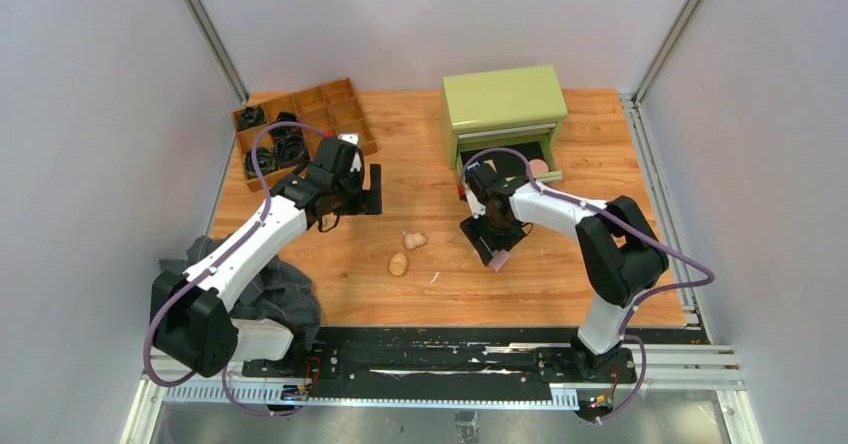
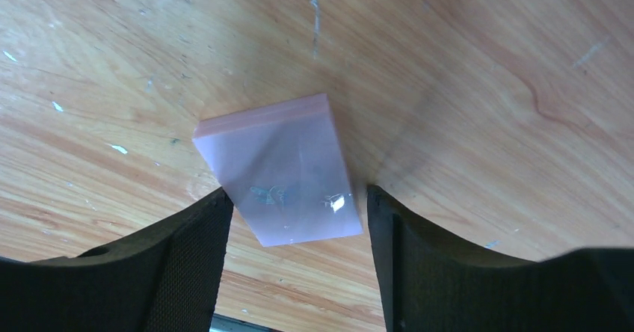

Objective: Organize the makeup

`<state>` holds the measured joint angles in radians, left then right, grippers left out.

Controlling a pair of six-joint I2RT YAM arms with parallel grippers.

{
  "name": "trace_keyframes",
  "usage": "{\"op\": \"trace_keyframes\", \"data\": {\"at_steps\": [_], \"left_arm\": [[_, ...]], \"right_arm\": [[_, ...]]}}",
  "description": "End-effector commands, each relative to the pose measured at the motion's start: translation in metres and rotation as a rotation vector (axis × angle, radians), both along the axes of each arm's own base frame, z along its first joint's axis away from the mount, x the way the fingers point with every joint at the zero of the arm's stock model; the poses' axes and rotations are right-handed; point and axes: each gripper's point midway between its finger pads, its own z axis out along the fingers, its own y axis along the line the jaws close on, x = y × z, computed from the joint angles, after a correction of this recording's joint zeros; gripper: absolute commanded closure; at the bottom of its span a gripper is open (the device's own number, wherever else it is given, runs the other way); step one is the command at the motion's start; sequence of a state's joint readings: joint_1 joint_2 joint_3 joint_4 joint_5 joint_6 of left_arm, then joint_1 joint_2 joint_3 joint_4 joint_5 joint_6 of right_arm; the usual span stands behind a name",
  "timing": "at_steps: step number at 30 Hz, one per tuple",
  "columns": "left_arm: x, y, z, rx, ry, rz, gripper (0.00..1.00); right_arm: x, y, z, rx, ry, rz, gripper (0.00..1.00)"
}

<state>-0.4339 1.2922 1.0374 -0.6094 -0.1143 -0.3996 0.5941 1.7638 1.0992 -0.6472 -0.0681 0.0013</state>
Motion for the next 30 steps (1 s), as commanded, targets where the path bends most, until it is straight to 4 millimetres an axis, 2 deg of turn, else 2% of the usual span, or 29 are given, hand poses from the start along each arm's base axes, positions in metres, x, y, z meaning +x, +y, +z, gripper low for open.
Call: {"op": "trace_keyframes", "data": {"at_steps": [1,4,7,9,13,16,19,20,22,24,30], "left_arm": [[0.003,-0.002,-0.002,-0.007,-0.008,-0.011,0.02],[0.002,-0.002,-0.002,-0.009,-0.006,-0.012,0.02],[0.003,-0.002,-0.003,-0.010,-0.006,-0.006,0.02],[0.003,-0.003,-0.003,-0.012,-0.006,-0.007,0.02],[0.002,-0.002,-0.004,-0.012,-0.004,-0.003,0.02],[0.002,-0.001,-0.003,-0.010,-0.008,-0.002,0.02],[0.002,0.000,-0.003,-0.005,-0.010,0.002,0.02],[0.002,0.000,-0.003,-0.005,-0.010,0.003,0.02],[0.003,-0.002,-0.004,-0.009,-0.013,0.001,0.02],[0.004,-0.002,-0.005,-0.012,-0.010,0.001,0.02],[0.003,-0.002,-0.007,-0.006,-0.005,-0.005,0.02]], "right_arm": [[-0.012,-0.016,-0.009,-0.058,-0.023,-0.087,0.36],[-0.012,-0.021,-0.008,-0.065,-0.064,-0.133,0.45],[-0.007,-0.028,-0.004,-0.087,-0.119,-0.203,0.64],[-0.003,-0.029,0.002,-0.082,-0.148,-0.242,0.68],[0.004,-0.026,0.020,-0.033,-0.214,-0.296,0.69],[0.014,-0.030,0.049,0.039,-0.279,-0.385,0.67],[0.023,-0.051,0.075,0.100,-0.324,-0.595,0.68],[0.029,-0.064,0.081,0.143,-0.319,-0.714,0.69],[0.036,-0.066,0.092,0.288,-0.298,-0.833,0.69],[0.050,-0.069,0.107,0.370,-0.337,-0.917,0.69],[0.095,-0.089,0.140,0.440,-0.451,-1.196,0.63]]}}
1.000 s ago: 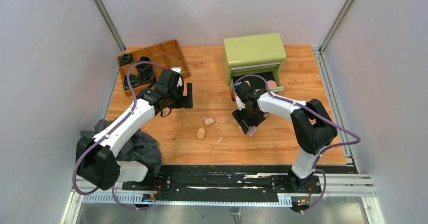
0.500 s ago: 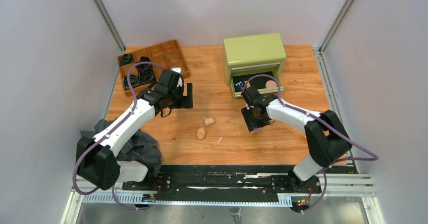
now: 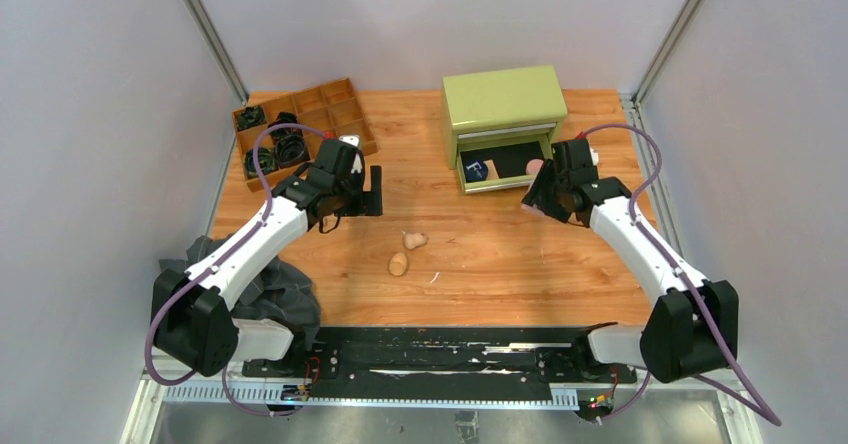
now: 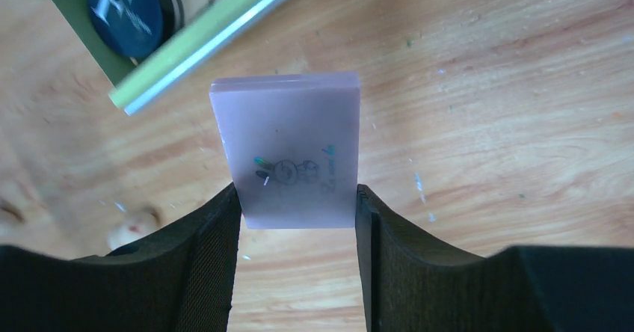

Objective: Organize the makeup

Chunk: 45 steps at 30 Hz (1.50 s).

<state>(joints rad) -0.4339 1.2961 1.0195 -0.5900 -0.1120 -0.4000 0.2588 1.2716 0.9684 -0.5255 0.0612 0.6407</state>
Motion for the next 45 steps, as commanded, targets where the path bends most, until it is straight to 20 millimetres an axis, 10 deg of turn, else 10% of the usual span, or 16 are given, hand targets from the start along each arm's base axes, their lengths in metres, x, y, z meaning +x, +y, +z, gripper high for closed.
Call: {"op": "trace_keyframes", "data": {"at_steps": [1,15,21,25,34,45], "left_arm": [[0.003,-0.001,-0.001,-0.002,-0.009,-0.005,0.02],[-0.002,0.017,0.003,0.080,-0.022,0.006,0.02],[-0.003,0.020,0.002,0.095,-0.016,-0.003,0.02],[-0.003,0.025,0.007,0.110,-0.032,0.008,0.02],[-0.003,0.026,0.001,0.111,-0.020,0.013,0.02],[-0.005,0.033,-0.031,0.146,0.063,0.087,0.02]], "right_arm": [[0.043,-0.006,0.028,0.128,-0.089,-0.255,0.63],[0.140,0.003,0.005,0.372,-0.081,-0.521,0.62],[0.168,-0.004,0.001,0.384,-0.090,-0.559,0.23],[0.174,-0.010,0.009,0.388,-0.133,-0.539,0.17],[0.133,0.003,0.032,0.328,-0.217,-0.241,0.22],[0.013,-0.010,0.020,0.105,-0.196,0.046,0.27]]}}
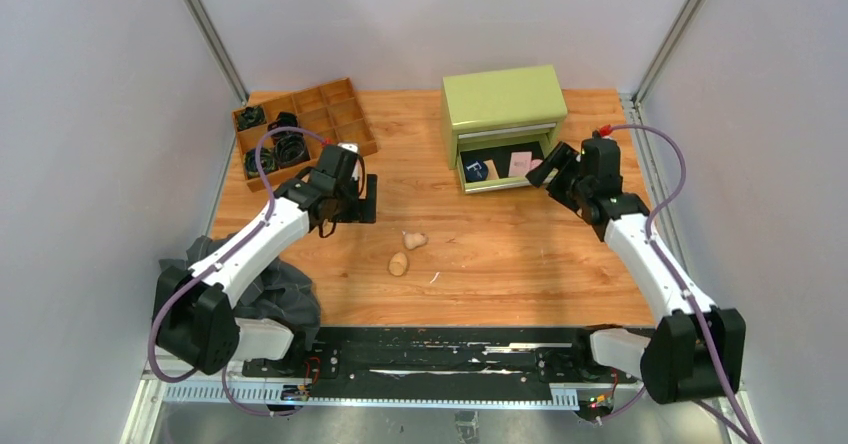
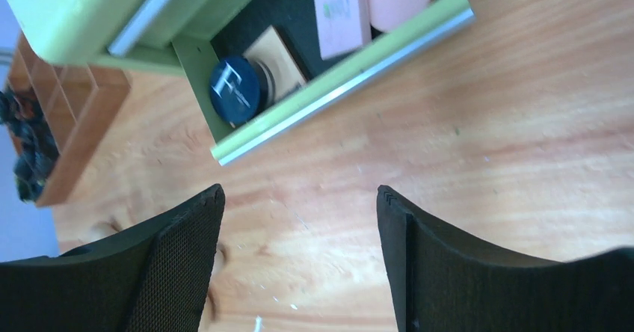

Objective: Organize the makeup

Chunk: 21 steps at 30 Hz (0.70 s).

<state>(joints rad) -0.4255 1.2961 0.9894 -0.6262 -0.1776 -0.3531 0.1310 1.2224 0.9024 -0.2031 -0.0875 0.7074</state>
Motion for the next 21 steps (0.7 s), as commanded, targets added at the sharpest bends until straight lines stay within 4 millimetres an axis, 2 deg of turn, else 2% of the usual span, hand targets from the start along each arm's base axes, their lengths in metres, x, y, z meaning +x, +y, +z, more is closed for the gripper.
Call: {"op": "trace_keyframes", "data": {"at_steps": [1,4,7,11,17,21], "left_arm": [[0.002,0.018,-0.021,0.075,0.040,0.099,0.02],[-0.002,0.019,-0.039,0.092,0.098,0.117,0.01],[-0.003,0.013,-0.053,0.073,0.123,0.135,0.03],[0.003,0.040,-0.052,0.155,0.075,0.298,0.07],[0.022,0.078,-0.058,0.082,0.023,0.556,0.13],[0.040,0.098,-0.065,0.050,-0.016,0.672,0.23]], "right_arm": [[-0.047,-0.007,-0.026,-0.123,0.077,0.107,0.27],[-0.064,-0.009,-0.028,-0.128,0.072,0.116,0.27],[-0.070,-0.011,-0.024,-0.136,0.055,0.117,0.27],[-0.068,-0.011,-0.017,-0.151,0.048,0.131,0.27],[-0.064,-0.006,-0.015,-0.146,0.054,0.161,0.27],[-0.065,-0.003,-0.019,-0.135,0.070,0.177,0.28]]}}
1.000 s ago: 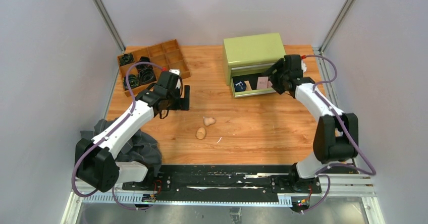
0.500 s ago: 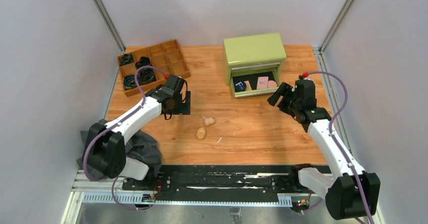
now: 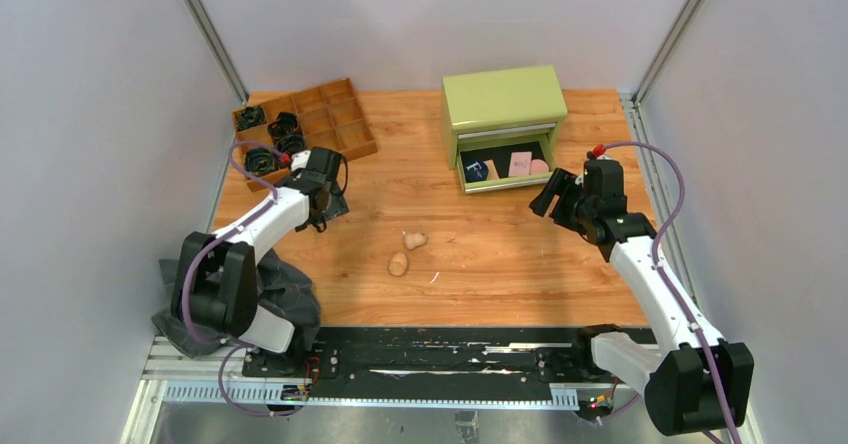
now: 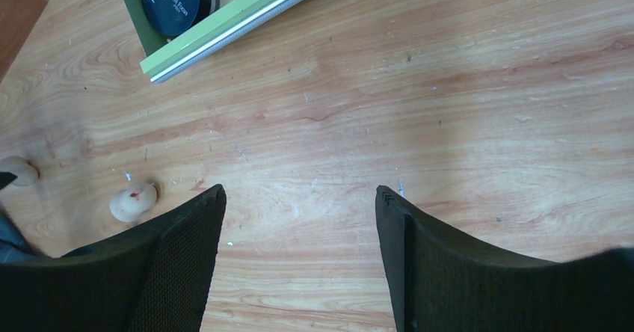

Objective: Organize the makeup

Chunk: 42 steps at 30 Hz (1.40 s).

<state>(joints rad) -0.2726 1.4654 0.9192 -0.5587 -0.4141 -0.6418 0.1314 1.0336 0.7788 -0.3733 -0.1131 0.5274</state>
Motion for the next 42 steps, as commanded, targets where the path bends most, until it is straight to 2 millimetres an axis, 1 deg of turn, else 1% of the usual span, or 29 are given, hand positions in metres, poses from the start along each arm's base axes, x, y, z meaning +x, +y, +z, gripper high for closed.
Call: {"op": "trace_keyframes", "data": {"at_steps": [1,4,6,8,9,11,12,13,15,17,19,24,26,28,29,30,33,35,36,39,42], "left_arm": [[0.027,0.024,-0.007,-0.005,-0.087,0.173,0.24],[0.038,0.035,-0.017,0.016,-0.070,0.209,0.25],[0.044,0.038,-0.027,0.007,-0.053,0.223,0.29],[0.045,0.041,-0.036,0.002,-0.032,0.240,0.38],[0.045,0.042,-0.037,0.001,-0.028,0.243,0.43],[0.044,0.038,-0.034,-0.011,-0.031,0.225,0.59],[0.045,0.032,-0.030,-0.023,-0.041,0.197,0.66],[0.045,0.026,-0.024,-0.025,-0.054,0.166,0.71],[0.044,0.010,-0.010,-0.013,-0.080,0.093,0.77],[0.046,-0.020,0.006,-0.024,-0.108,-0.027,0.78],[0.049,-0.060,0.023,-0.039,-0.138,-0.175,0.78],[0.053,-0.180,0.072,-0.060,-0.222,-0.573,0.77],[0.053,-0.225,0.086,-0.079,-0.236,-0.712,0.76],[0.054,-0.266,0.101,-0.082,-0.261,-0.824,0.76],[0.055,-0.284,0.104,-0.074,-0.267,-0.869,0.75],[0.054,-0.302,0.102,-0.067,-0.264,-0.913,0.75],[0.060,-0.340,0.106,-0.085,-0.276,-0.996,0.74],[0.066,-0.360,0.105,-0.091,-0.280,-1.032,0.73],[0.071,-0.371,0.109,-0.091,-0.300,-1.046,0.72],[0.085,-0.392,0.102,-0.062,-0.321,-1.064,0.70],[0.102,-0.408,0.094,-0.023,-0.344,-1.063,0.68]], "right_arm": [[0.000,0.008,0.006,0.006,0.002,0.050,0.28],[-0.002,0.010,0.006,0.015,0.008,0.058,0.28],[-0.003,0.010,0.005,0.015,0.012,0.058,0.28],[-0.003,0.008,0.004,0.006,0.012,0.051,0.28],[-0.004,0.007,0.003,0.003,0.015,0.048,0.28],[-0.004,0.007,0.003,0.002,0.016,0.047,0.28],[-0.004,0.007,0.003,0.003,0.016,0.045,0.28],[-0.005,0.007,0.002,0.004,0.019,0.046,0.28],[-0.004,0.008,0.001,0.008,0.024,0.044,0.28],[-0.003,0.007,0.000,0.010,0.032,0.038,0.29],[-0.002,0.004,-0.002,0.004,0.036,0.016,0.28],[-0.006,-0.008,0.006,0.001,0.005,-0.071,0.29],[-0.008,-0.009,0.012,0.020,-0.020,-0.097,0.29],[-0.012,-0.011,0.017,0.030,-0.040,-0.117,0.30],[-0.014,-0.013,0.020,0.032,-0.052,-0.130,0.30],[-0.017,-0.015,0.023,0.030,-0.064,-0.141,0.30],[-0.027,-0.024,0.032,-0.015,-0.090,-0.151,0.34],[-0.037,-0.035,0.038,-0.067,-0.093,-0.172,0.34],[-0.041,-0.041,0.041,-0.095,-0.095,-0.184,0.34],[-0.057,-0.056,0.048,-0.152,-0.106,-0.219,0.34],[-0.072,-0.063,0.049,-0.172,-0.113,-0.242,0.34]]}}
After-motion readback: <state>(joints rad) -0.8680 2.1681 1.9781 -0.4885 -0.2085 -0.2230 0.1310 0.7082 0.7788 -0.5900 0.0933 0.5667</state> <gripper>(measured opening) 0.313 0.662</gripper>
